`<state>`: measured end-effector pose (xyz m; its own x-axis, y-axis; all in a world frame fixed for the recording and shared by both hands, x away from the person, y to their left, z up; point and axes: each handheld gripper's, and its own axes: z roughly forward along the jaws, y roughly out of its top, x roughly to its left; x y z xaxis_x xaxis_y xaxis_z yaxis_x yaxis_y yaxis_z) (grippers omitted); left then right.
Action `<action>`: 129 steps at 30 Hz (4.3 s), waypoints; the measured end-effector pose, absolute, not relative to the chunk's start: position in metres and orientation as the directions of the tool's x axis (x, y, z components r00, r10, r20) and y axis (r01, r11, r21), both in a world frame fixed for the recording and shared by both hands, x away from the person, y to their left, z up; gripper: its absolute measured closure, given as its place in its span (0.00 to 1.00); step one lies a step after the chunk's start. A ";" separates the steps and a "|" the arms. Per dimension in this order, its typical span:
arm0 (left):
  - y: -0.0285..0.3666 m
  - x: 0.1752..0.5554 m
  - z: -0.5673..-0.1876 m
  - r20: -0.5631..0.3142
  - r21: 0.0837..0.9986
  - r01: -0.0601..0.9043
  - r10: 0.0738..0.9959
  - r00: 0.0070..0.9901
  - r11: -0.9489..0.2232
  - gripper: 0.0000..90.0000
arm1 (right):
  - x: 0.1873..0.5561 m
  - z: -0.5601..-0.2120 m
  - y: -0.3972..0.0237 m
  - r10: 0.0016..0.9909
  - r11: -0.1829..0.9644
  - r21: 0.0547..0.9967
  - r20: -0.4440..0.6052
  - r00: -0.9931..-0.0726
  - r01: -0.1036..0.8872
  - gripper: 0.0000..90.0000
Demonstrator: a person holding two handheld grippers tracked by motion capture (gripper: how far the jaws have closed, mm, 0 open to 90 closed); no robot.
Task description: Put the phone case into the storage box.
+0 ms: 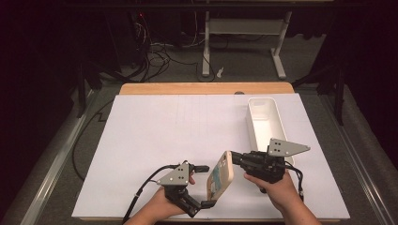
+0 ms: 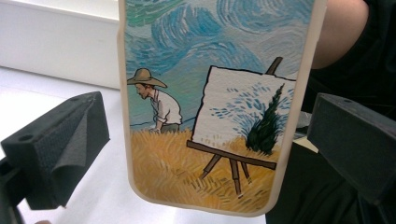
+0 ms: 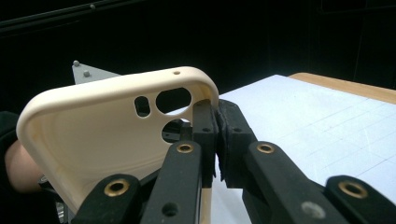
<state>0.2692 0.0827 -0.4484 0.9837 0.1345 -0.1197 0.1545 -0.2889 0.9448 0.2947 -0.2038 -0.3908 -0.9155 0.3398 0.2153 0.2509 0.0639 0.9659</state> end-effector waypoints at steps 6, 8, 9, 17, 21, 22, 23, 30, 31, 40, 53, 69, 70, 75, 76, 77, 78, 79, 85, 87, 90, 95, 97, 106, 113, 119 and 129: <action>0.083 0.269 -0.448 -0.118 0.944 0.154 0.135 0.984 -0.291 0.00 | 0.295 -0.391 -0.204 0.345 0.069 0.966 0.211 -0.914 0.249 0.98; 0.083 0.268 -0.448 -0.118 0.944 0.153 0.133 0.984 -0.292 0.00 | 0.295 -0.391 -0.204 0.347 0.070 0.966 0.210 -0.914 0.249 0.98; 0.083 0.268 -0.448 -0.118 0.944 0.153 0.134 0.984 -0.292 0.00 | 0.295 -0.391 -0.204 0.348 0.070 0.966 0.210 -0.914 0.248 0.98; 0.089 0.267 -0.445 -0.114 0.946 0.152 0.145 0.983 -0.285 0.00 | 0.295 -0.390 -0.207 0.360 0.072 0.967 0.203 -0.911 0.244 0.98; 0.092 0.268 -0.444 -0.114 0.948 0.155 0.156 0.981 -0.277 0.00 | 0.295 -0.390 -0.208 0.365 0.072 0.967 0.202 -0.909 0.244 0.98; 0.094 0.268 -0.443 -0.113 0.949 0.155 0.164 0.980 -0.275 0.00 | 0.295 -0.390 -0.208 0.368 0.072 0.967 0.200 -0.908 0.242 0.98; 0.095 0.268 -0.443 -0.111 0.949 0.155 0.170 0.979 -0.275 0.00 | 0.295 -0.390 -0.209 0.369 0.072 0.967 0.200 -0.908 0.242 0.98; 0.108 0.273 -0.441 -0.105 0.950 0.164 0.221 0.970 -0.266 0.00 | 0.295 -0.389 -0.210 0.383 0.078 0.968 0.192 -0.903 0.239 0.98; 0.111 0.274 -0.441 -0.107 0.951 0.169 0.235 0.966 -0.260 0.00 | 0.295 -0.389 -0.210 0.385 0.079 0.968 0.191 -0.903 0.238 0.98; 0.132 0.282 -0.443 -0.085 0.948 0.186 0.359 0.930 -0.258 0.00 | 0.296 -0.389 -0.214 0.407 0.084 0.968 0.183 -0.895 0.235 0.98; 0.170 0.281 -0.444 -0.048 0.950 0.207 0.546 0.837 -0.234 0.00 | 0.297 -0.388 -0.219 0.439 0.089 0.969 0.171 -0.882 0.232 0.98; 0.216 0.276 -0.448 -0.013 0.948 0.228 0.689 0.724 -0.222 0.00 | 0.298 -0.388 -0.223 0.485 0.097 0.972 0.142 -0.863 0.215 0.98; 0.218 0.276 -0.450 -0.019 0.949 0.233 0.697 0.717 -0.214 0.00 | 0.298 -0.388 -0.224 0.491 0.097 0.972 0.142 -0.860 0.216 0.98; 0.225 0.276 -0.453 -0.035 0.952 0.240 0.710 0.703 -0.191 0.00 | 0.298 -0.388 -0.225 0.512 0.101 0.972 0.132 -0.849 0.212 0.98; 0.226 0.277 -0.454 -0.042 0.951 0.247 0.712 0.701 -0.187 0.00 | 0.298 -0.388 -0.225 0.517 0.102 0.972 0.129 -0.846 0.210 0.98; 0.226 0.277 -0.454 -0.042 0.951 0.247 0.712 0.701 -0.187 0.00 | 0.298 -0.388 -0.225 0.517 0.102 0.972 0.129 -0.846 0.210 0.98; 0.226 0.277 -0.455 -0.046 0.947 0.257 0.709 0.703 -0.194 0.00 | 0.298 -0.388 -0.225 0.528 0.106 0.972 0.122 -0.841 0.208 0.98; 0.225 0.277 -0.455 -0.043 0.948 0.253 0.708 0.705 -0.194 0.00 | 0.299 -0.388 -0.226 0.533 0.107 0.973 0.118 -0.838 0.205 0.98; 0.223 0.276 -0.454 -0.040 0.949 0.246 0.699 0.714 -0.197 0.00 | 0.299 -0.389 -0.227 0.555 0.111 0.973 0.110 -0.825 0.204 0.98; 0.223 0.276 -0.455 -0.038 0.949 0.245 0.701 0.712 -0.198 0.00 | 0.300 -0.389 -0.228 0.563 0.113 0.973 0.105 -0.820 0.203 0.98; 0.223 0.276 -0.455 -0.038 0.952 0.240 0.706 0.707 -0.189 0.00 | 0.300 -0.389 -0.230 0.578 0.115 0.973 0.099 -0.810 0.201 0.98; 0.222 0.276 -0.455 -0.045 0.949 0.251 0.706 0.707 -0.190 0.00 | 0.300 -0.388 -0.233 0.596 0.111 0.974 0.093 -0.798 0.196 0.98; 0.222 0.276 -0.455 -0.049 0.949 0.253 0.708 0.705 -0.187 0.00 | 0.300 -0.387 -0.235 0.606 0.105 0.975 0.093 -0.790 0.195 0.98; 0.222 0.275 -0.455 -0.055 0.950 0.253 0.702 0.710 -0.182 0.00 | 0.299 -0.383 -0.244 0.652 0.078 0.982 0.080 -0.754 0.172 0.98; 0.221 0.276 -0.455 -0.053 0.950 0.252 0.698 0.715 -0.186 0.00 | 0.297 -0.375 -0.250 0.671 0.044 0.987 0.084 -0.737 0.152 0.98; 0.221 0.276 -0.455 -0.054 0.950 0.252 0.696 0.716 -0.186 0.00 | 0.294 -0.368 -0.253 0.693 0.036 0.992 0.060 -0.719 0.117 0.98; 0.220 0.276 -0.456 -0.054 0.948 0.253 0.689 0.723 -0.192 0.00 | 0.291 -0.358 -0.265 0.726 -0.009 0.997 0.059 -0.685 0.077 0.98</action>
<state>0.2758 0.2198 -0.4559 0.7225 0.6893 -0.0536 0.2533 -0.1917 0.9482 0.2912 -0.2653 -0.3579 -0.6849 0.7262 0.0594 0.0767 -0.0092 0.9970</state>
